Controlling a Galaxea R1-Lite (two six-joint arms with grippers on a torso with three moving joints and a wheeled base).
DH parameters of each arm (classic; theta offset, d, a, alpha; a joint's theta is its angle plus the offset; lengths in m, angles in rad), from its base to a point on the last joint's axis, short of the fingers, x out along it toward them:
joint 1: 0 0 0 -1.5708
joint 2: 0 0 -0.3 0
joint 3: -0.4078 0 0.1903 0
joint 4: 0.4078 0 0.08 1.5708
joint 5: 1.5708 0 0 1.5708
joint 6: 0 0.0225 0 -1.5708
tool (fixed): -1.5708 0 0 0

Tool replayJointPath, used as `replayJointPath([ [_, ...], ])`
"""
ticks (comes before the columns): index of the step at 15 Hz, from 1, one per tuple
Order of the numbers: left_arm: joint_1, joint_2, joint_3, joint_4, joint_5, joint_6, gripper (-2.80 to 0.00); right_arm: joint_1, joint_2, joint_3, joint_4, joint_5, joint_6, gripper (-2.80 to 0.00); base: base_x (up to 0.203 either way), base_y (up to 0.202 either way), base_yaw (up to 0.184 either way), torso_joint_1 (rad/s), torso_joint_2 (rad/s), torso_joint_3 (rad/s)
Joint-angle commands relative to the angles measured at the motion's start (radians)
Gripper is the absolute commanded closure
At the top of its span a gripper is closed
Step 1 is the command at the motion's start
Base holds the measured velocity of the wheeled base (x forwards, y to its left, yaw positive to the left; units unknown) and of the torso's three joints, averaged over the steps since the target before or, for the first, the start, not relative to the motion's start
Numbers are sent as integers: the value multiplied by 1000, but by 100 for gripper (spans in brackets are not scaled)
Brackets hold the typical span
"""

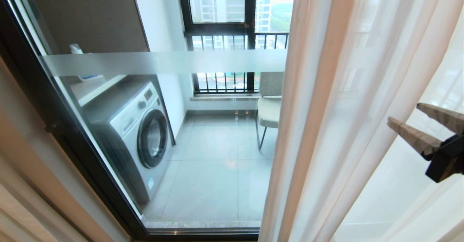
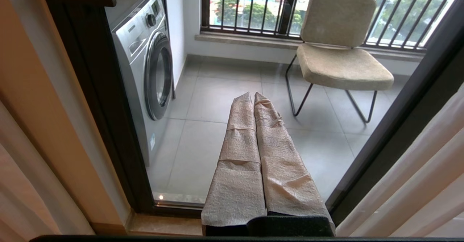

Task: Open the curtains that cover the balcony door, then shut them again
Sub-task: Close the inner curtains on both sides

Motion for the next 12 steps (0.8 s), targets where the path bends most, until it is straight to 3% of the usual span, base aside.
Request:
replayJointPath([
  [1, 1, 0, 0, 0, 0, -1, 0, -41, -59, 10, 53, -1, 0, 0, 0, 0, 0, 0, 0, 0],
  [6, 1, 0, 0, -1, 0, -1, 0, -310, -134, 72, 159, 18, 32, 0, 0, 0, 0, 0, 0, 0],
  [9, 0, 0, 0, -1, 0, -1, 0, -506, -238, 124, 260, 118, 91, 0, 0, 0, 0, 0, 0, 0],
  [12, 1, 0, 0, 0, 0, -1, 0, -543, -358, 224, 312, 167, 122, 0, 0, 0, 0, 0, 0, 0],
])
